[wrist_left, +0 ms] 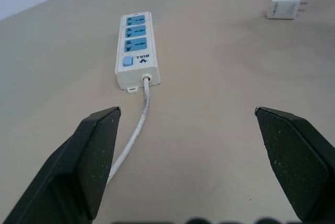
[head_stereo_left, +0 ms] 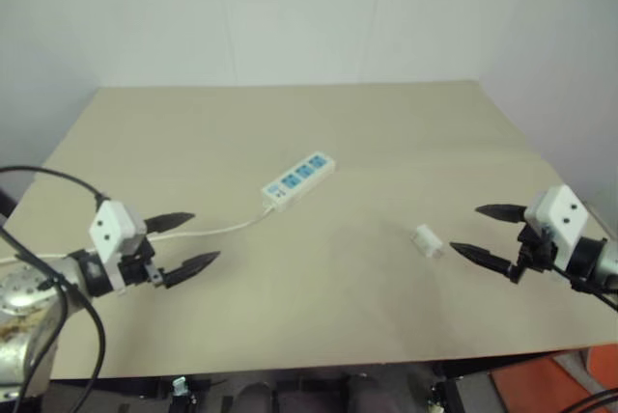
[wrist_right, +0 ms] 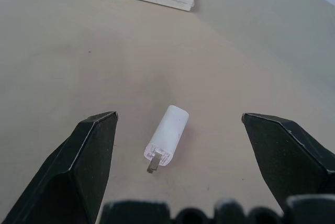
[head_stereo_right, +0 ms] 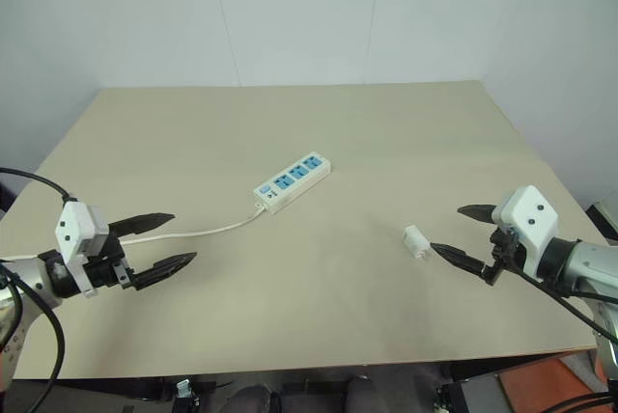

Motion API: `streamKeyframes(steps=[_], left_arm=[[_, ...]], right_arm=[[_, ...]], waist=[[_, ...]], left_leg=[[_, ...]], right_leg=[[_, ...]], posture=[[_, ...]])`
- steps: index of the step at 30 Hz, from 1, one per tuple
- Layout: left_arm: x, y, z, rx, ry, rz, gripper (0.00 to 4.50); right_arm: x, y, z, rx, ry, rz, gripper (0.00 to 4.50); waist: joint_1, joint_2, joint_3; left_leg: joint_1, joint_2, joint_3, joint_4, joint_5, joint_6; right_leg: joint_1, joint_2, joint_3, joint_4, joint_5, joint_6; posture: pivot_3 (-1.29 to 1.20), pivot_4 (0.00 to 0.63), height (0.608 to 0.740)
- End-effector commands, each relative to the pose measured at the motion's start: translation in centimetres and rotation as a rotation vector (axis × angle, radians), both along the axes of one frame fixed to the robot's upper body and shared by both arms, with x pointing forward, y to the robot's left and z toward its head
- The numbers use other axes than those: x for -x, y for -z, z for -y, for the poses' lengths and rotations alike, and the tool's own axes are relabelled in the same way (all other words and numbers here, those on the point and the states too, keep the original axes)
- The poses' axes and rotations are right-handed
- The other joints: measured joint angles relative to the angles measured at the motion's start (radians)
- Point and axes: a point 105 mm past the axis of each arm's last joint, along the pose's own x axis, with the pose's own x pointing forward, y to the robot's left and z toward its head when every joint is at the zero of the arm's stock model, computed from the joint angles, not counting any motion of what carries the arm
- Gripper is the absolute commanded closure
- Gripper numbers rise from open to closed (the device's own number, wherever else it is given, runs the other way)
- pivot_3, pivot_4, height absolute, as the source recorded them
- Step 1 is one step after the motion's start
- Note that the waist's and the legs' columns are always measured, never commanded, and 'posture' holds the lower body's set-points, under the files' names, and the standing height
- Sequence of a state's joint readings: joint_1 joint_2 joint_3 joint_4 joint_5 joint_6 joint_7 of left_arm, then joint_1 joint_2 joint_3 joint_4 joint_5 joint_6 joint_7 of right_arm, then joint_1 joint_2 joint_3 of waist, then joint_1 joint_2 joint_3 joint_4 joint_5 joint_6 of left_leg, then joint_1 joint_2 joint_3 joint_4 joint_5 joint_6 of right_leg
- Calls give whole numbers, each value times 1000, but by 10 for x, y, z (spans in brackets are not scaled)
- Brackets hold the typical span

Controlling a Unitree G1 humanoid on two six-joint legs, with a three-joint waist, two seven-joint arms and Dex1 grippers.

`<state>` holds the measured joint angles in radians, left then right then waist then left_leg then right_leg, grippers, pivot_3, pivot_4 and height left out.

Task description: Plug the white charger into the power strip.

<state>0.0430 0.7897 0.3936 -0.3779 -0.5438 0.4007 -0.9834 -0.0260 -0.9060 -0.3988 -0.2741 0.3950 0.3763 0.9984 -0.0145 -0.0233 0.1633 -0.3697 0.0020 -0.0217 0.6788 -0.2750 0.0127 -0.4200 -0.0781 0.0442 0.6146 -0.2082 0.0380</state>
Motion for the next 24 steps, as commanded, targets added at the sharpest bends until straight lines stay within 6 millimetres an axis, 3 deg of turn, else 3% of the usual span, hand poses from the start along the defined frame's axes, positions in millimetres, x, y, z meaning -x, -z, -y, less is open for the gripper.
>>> streamKeyframes(steps=[1,8,10,15,19,21,24], left_arm=[[-1,-9,5,-3,22,32,39],[-6,-10,7,3,22,45,39],[-21,-9,7,-4,-41,59,39],[-82,16,12,-70,-214,10,39],[-107,34,34,-65,-188,-99,39],[-120,54,47,-151,-199,-172,39],[-132,67,59,-180,-191,-203,39]], right_arm=[[2,-11,-3,29,-14,48,0],[2,-11,-3,28,-9,52,0],[2,-12,-4,25,-9,58,0],[-3,-13,-12,19,-30,69,0],[-3,-15,-15,16,-35,81,0],[-3,-15,-15,18,-34,85,0],[-3,-15,-15,20,-32,87,0]], waist=[[0,0,0],[0,0,0],[0,0,0],[11,0,0],[10,-1,0],[11,-1,0],[9,-1,0]], left_leg=[[0,0,0,0,0,0],[0,0,0,0,0,0],[0,0,0,0,0,0],[1,-1,-1,2,0,0],[-1,-2,-1,2,0,0],[-2,-2,-2,2,0,0],[-2,-2,-2,1,0,1]], right_leg=[[0,0,0,0,0,0],[0,0,0,0,0,0],[0,0,0,0,0,0],[3,0,-1,1,1,0],[0,0,-1,1,1,0],[0,0,-1,2,1,0],[-1,0,-1,1,1,0]], posture=[[0,150,740],[0,150,740],[0,150,740],[0,150,740],[0,150,740],[0,150,740],[0,150,740]])
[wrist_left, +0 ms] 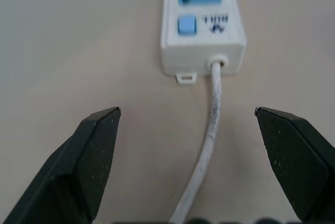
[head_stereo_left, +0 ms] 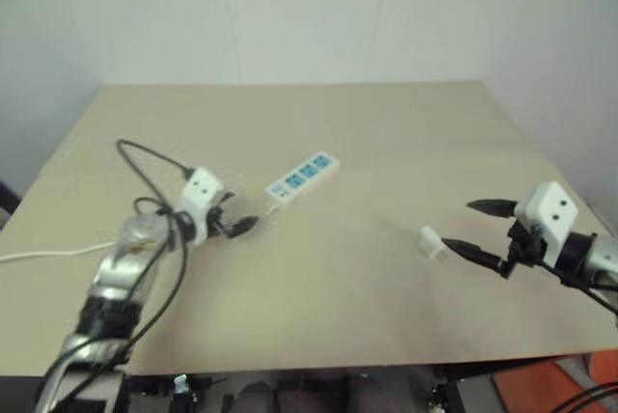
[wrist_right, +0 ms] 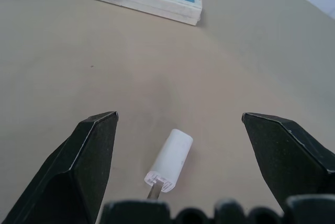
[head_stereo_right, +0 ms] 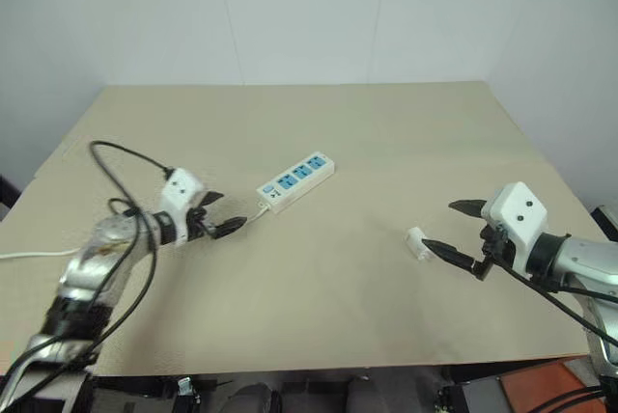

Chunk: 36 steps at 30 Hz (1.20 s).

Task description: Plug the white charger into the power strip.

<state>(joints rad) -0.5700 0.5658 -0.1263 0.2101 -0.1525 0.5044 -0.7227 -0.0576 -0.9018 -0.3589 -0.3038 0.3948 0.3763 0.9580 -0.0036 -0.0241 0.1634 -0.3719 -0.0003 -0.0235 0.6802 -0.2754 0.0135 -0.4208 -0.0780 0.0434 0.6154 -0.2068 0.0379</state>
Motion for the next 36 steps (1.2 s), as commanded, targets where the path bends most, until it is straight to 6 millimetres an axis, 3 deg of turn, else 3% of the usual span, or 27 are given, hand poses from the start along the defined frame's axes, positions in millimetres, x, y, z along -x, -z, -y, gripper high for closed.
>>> streamKeyframes(steps=[1,2,4,7,12,14,17,21,24,27,30,35,36], left_arm=[[-12,13,8,-20,-16,-39,39],[-18,19,11,-21,-35,-62,39],[-26,26,15,-31,-57,-83,650],[-35,20,27,55,-63,-63,1564],[-27,15,36,74,9,-21,3095],[-17,10,37,107,59,9,3597],[14,0,34,140,208,67,4491],[66,-3,18,138,372,75,4491],[99,-4,0,154,425,44,3594],[114,-2,-14,128,428,12,2640],[110,-4,-21,137,389,46,1647],[98,-25,-3,201,423,198,18],[93,-24,2,205,426,231,18]], right_arm=[[1,-10,-3,15,-12,51,0],[2,-10,-4,15,-14,54,0],[3,-11,-4,15,-17,57,0],[4,-12,-4,17,-15,59,0],[7,-11,-2,18,-12,56,0],[7,-10,-3,18,-13,53,0],[7,-10,-4,18,-17,50,0],[7,-9,-4,16,-19,45,0],[8,-7,-5,14,-22,38,0],[8,-7,-5,13,-24,35,0],[7,-7,-5,14,-25,34,0],[7,-8,-5,13,-26,35,0],[7,-8,-5,12,-27,35,0]], waist=[[-4,0,0],[-2,0,0],[3,0,0],[7,0,0],[7,0,0],[5,0,0],[-2,0,0],[-12,0,0],[-10,0,0],[-4,1,0],[6,1,0],[6,1,0],[7,1,0]], left_leg=[[0,0,0,0,0,0],[-1,0,0,0,0,0],[0,-1,0,1,0,0],[2,-1,0,1,0,0],[3,-1,-1,1,0,0],[2,-1,0,1,0,0],[1,-1,0,1,0,0],[0,1,0,0,0,0],[1,2,0,0,0,0],[2,2,1,0,0,0],[3,1,1,0,0,0],[2,1,1,1,0,0],[2,1,1,1,0,0]], right_leg=[[0,0,0,-1,0,0],[-1,0,0,-1,0,0],[1,-1,0,0,0,0],[4,-1,0,1,0,0],[3,-1,0,2,0,1],[2,-1,0,2,0,1],[0,-1,1,2,0,1],[-2,-1,2,2,0,0],[-1,-1,2,2,0,0],[0,-1,1,2,0,0],[1,-1,0,2,0,0],[1,0,0,2,0,0],[1,-1,0,2,0,0]], posture=[[0,150,740],[0,150,740],[0,150,740],[0,150,740],[0,150,740],[0,150,740],[0,150,740],[0,150,740],[0,150,740],[0,150,740],[0,150,740],[0,150,740],[0,150,740]])
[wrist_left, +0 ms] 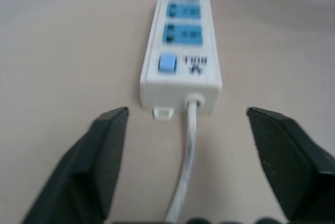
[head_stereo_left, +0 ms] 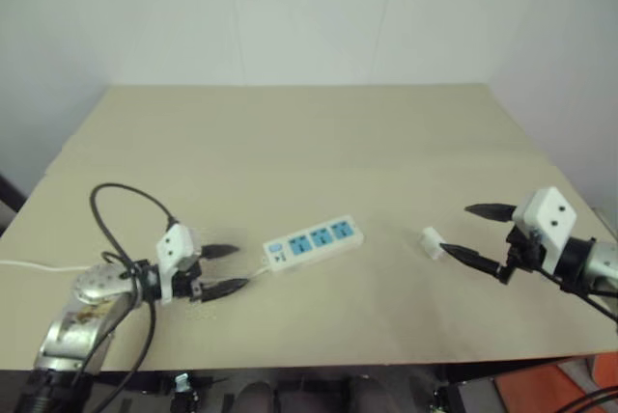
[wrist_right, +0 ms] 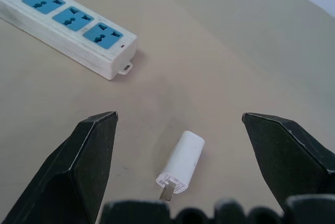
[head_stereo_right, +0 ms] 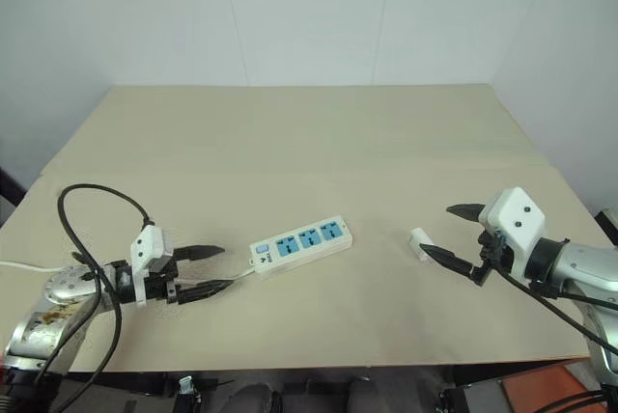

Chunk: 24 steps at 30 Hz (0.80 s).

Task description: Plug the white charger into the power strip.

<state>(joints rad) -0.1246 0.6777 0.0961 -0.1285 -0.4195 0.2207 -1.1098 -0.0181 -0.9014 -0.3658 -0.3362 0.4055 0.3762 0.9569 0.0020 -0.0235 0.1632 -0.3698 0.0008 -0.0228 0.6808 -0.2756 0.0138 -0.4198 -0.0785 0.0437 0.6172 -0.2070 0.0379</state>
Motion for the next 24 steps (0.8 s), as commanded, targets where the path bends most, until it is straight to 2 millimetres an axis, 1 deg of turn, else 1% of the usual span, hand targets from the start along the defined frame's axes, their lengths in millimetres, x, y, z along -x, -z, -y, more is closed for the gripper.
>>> streamKeyframes(steps=[1,3,6,8,15,17,20,24], left_arm=[[-14,-13,16,37,10,156,18],[-17,-2,25,2,62,141,18],[-22,8,41,9,111,124,18],[-26,15,47,6,128,116,18],[-34,33,52,-4,120,91,18],[-37,38,51,-11,98,87,18],[-40,40,49,5,65,89,18],[-39,51,47,-8,65,49,18]], right_arm=[[1,-12,-3,9,-16,49,0],[0,-12,-4,4,-16,52,0],[0,-12,-6,1,-19,54,0],[1,-13,-8,-2,-22,58,0],[3,-13,-10,-8,-29,59,0],[3,-15,-12,-11,-36,63,0],[3,-15,-11,-10,-36,63,0],[2,-15,-12,-11,-42,62,0]], waist=[[3,0,0],[2,0,0],[-4,0,0],[-5,0,0],[-13,0,0],[-13,0,0],[-13,0,0],[-13,0,0]], left_leg=[[0,0,0,0,0,0],[0,-1,0,0,0,0],[0,0,0,0,0,0],[0,0,0,0,0,0],[0,0,0,0,0,0],[0,-1,0,0,0,0],[0,-1,0,0,0,0],[1,-1,-1,0,0,0]], right_leg=[[0,0,0,0,0,0],[1,0,0,0,0,0],[0,0,1,0,0,0],[0,0,1,0,0,0],[0,0,1,1,0,0],[0,0,1,1,0,0],[0,0,1,1,0,0],[1,0,1,2,0,0]], posture=[[0,150,740],[0,150,740],[0,150,740],[0,150,740],[0,150,740],[0,150,740],[0,150,740],[0,150,740]])
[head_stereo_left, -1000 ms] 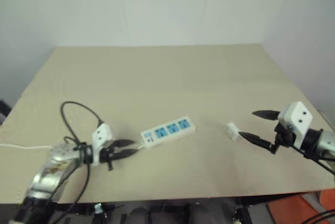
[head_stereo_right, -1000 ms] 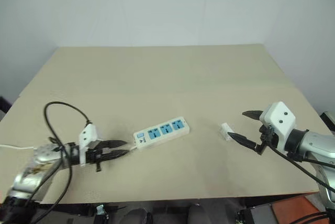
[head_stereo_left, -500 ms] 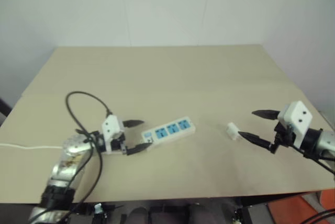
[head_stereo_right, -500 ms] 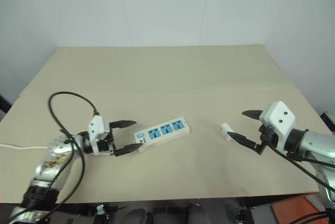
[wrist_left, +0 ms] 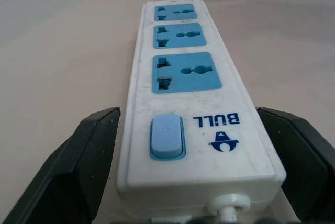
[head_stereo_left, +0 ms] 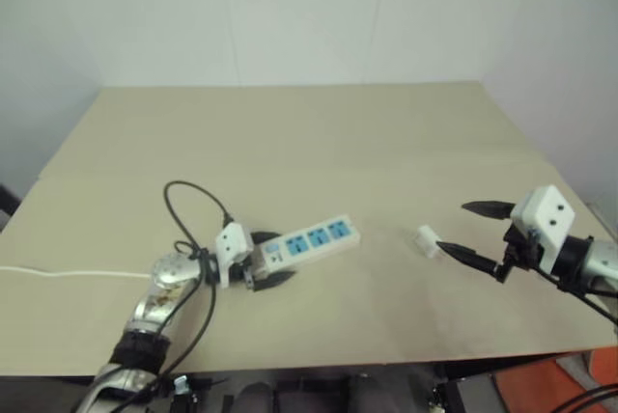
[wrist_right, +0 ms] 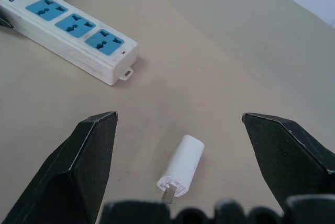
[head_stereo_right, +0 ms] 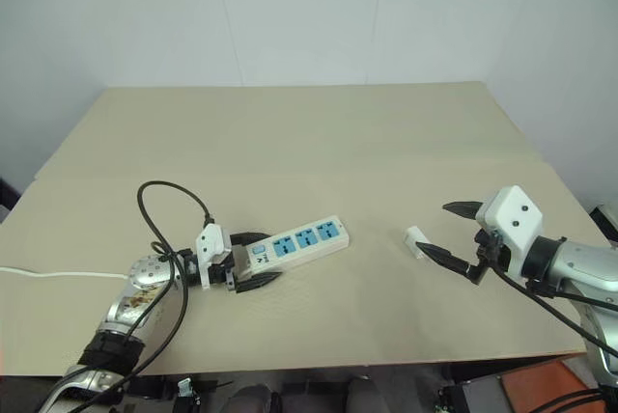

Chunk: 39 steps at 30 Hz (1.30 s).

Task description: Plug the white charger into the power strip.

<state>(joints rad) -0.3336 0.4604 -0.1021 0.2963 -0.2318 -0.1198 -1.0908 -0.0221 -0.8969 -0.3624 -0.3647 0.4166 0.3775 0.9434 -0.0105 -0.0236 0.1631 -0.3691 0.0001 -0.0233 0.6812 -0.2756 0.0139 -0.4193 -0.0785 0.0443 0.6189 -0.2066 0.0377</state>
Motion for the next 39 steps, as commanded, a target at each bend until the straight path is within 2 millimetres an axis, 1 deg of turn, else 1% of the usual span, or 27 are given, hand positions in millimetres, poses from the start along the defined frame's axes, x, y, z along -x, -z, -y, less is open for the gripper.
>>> streamKeyframes(steps=[1,3,7,8,9,11,13,15,16,19,21,23,24,26,28,30,33,35,39], left_arm=[[0,10,0,-13,-4,-32,18],[1,14,2,-8,6,-51,18],[8,27,16,-18,100,-118,18],[9,30,18,-28,115,-125,446],[10,32,19,-34,123,-129,623],[10,34,21,-28,137,-139,1190],[11,35,22,-25,154,-141,1210],[12,34,23,-33,174,-125,1210],[12,33,24,-39,186,-109,1210],[15,25,26,-72,269,-61,1210],[18,19,27,-76,323,-45,1210],[20,16,28,-77,361,-40,1210],[21,16,29,-80,373,-40,1210],[22,18,31,-80,384,-47,1210],[22,19,33,-75,387,-53,1210],[23,20,35,-68,391,-59,1210],[24,21,38,-65,401,-64,1210],[23,21,40,-63,399,-70,1210],[23,22,41,-58,391,-77,1210]], right_arm=[[0,-11,-7,-7,-30,41,0],[-1,-12,-8,-8,-35,42,0],[-2,-14,-11,-6,-59,44,0],[-3,-15,-12,-5,-64,45,0],[-3,-16,-12,-4,-67,46,0],[-3,-17,-13,2,-84,44,0],[-4,-20,-15,4,-109,43,0],[-9,-24,-16,2,-126,44,0],[-14,-26,-17,-1,-126,46,0],[-46,-39,-20,-80,-4,7,0],[-68,-44,-17,-116,124,-83,0],[-84,-48,-15,-135,243,-192,0],[-88,-49,-14,-135,282,-238,0],[-95,-45,-13,-125,383,-414,0],[-93,-38,-13,-64,438,-547,0],[-91,-29,-12,0,483,-650,0],[-89,-16,-8,101,517,-748,0],[-90,-9,-5,157,518,-771,0],[-96,4,-2,236,508,-800,0]], waist=[[0,0,0],[0,2,-1],[5,4,-2],[7,4,-3],[9,5,-3],[14,7,-5],[16,9,-6],[17,10,-6],[16,10,-7],[11,10,-7],[6,10,-7],[2,10,-7],[2,10,-7],[3,11,-7],[6,12,-7],[11,12,-8],[17,13,-8],[17,13,-8],[16,14,-8]], left_leg=[[0,0,0,0,0,0],[1,0,0,0,0,0],[2,-1,0,1,0,0],[2,-1,0,2,0,0],[2,-1,0,2,0,0],[2,-1,0,2,0,0],[2,-1,0,2,0,0],[2,-1,0,2,0,0],[3,-1,0,2,0,0],[7,-1,0,2,0,0],[8,-1,-1,2,0,0],[7,-1,-1,2,0,0],[7,-1,-2,1,0,0],[3,-1,-2,1,0,1],[-4,-1,-1,1,0,1],[-7,-1,-2,0,0,1],[-11,-1,-2,1,-1,2],[-12,-2,-1,2,-1,2],[-11,-3,-1,3,-1,2]], right_leg=[[0,0,0,0,0,0],[1,0,0,1,0,0],[2,0,0,2,0,0],[2,0,0,2,0,0],[3,0,0,2,0,1],[4,-1,0,1,-1,1],[4,-1,0,1,-1,1],[5,-1,0,1,-1,1],[5,0,0,1,-1,1],[9,0,0,0,-1,1],[12,0,-1,-1,-1,1],[11,0,-1,-2,0,0],[11,0,-2,-3,0,0],[7,0,-3,-4,0,0],[-2,-1,-2,-2,0,0],[-5,-1,-3,-2,0,0],[-7,-2,-4,-3,0,0],[-6,-3,-4,-6,0,0],[-6,-3,-4,-6,0,1]], posture=[[0,150,740],[0,150,740],[0,150,740],[0,150,740],[0,150,740],[0,150,740],[0,150,740],[0,150,740],[0,150,740],[0,150,740],[0,150,740],[0,150,740],[0,150,740],[0,150,740],[0,150,740],[0,150,740],[0,150,740],[0,150,740],[0,150,740]])
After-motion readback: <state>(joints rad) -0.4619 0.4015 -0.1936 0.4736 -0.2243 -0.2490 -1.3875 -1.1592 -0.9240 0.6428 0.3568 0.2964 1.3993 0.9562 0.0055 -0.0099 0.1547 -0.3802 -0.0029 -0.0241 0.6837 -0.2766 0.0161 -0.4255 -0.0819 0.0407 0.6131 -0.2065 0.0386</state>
